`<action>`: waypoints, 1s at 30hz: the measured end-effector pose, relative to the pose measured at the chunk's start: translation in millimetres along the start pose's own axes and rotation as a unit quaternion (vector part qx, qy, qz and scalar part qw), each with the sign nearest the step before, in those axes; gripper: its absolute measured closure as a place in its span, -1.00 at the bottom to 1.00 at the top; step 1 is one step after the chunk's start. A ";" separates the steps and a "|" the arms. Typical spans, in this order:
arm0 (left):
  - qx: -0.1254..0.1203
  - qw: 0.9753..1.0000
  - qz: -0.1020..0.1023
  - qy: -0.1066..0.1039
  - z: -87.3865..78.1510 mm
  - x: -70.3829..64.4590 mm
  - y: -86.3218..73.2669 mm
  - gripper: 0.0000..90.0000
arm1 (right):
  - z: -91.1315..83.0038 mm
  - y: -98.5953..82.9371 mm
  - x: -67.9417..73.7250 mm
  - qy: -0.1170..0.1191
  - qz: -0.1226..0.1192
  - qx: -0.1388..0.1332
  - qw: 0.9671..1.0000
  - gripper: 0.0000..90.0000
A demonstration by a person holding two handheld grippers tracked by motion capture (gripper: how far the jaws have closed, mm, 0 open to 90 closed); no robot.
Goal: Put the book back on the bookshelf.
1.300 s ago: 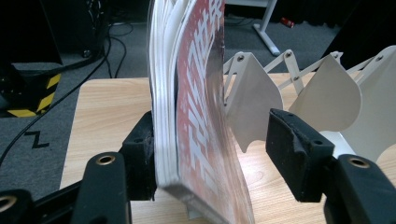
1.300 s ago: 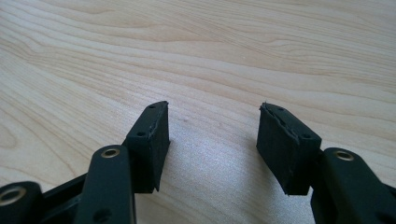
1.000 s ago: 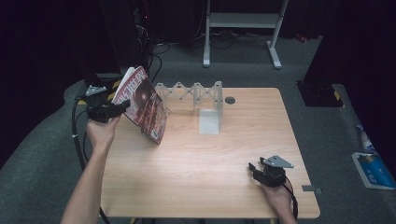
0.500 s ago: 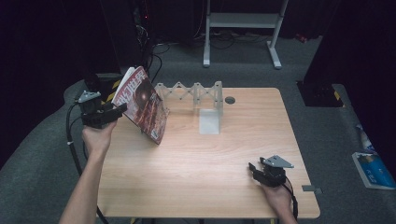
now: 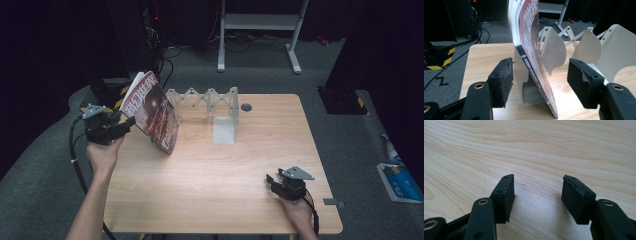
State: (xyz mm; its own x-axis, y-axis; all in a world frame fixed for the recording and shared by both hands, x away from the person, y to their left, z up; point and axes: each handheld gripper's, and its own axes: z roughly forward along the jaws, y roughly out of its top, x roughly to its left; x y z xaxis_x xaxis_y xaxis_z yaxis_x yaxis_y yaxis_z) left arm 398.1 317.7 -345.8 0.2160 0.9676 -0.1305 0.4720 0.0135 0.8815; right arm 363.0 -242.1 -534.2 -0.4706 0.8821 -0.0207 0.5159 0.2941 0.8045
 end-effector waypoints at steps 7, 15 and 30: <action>-0.012 1.000 -0.004 -0.005 -5.5 -3.2 -6.7 -0.17 | 0.0 0.0 0.2 0.000 0.001 0.000 1.000 -0.03; -0.021 1.000 -0.003 -0.012 -9.6 -8.5 -10.8 -0.17 | 0.0 0.0 0.2 0.000 0.001 0.000 1.000 -0.03; -0.020 0.999 0.002 -0.037 -12.3 -21.1 -18.2 -0.17 | 0.0 0.0 0.2 -0.001 0.001 0.000 1.000 -0.03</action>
State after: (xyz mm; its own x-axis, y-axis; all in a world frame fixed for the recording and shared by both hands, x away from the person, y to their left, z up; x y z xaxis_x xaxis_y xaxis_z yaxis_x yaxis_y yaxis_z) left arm 374.5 300.1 -353.5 0.2809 0.9466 -0.1584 0.4373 0.0206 0.8991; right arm 362.8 -242.0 -534.2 -0.4690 0.8830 -0.0203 0.5165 0.2928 0.8047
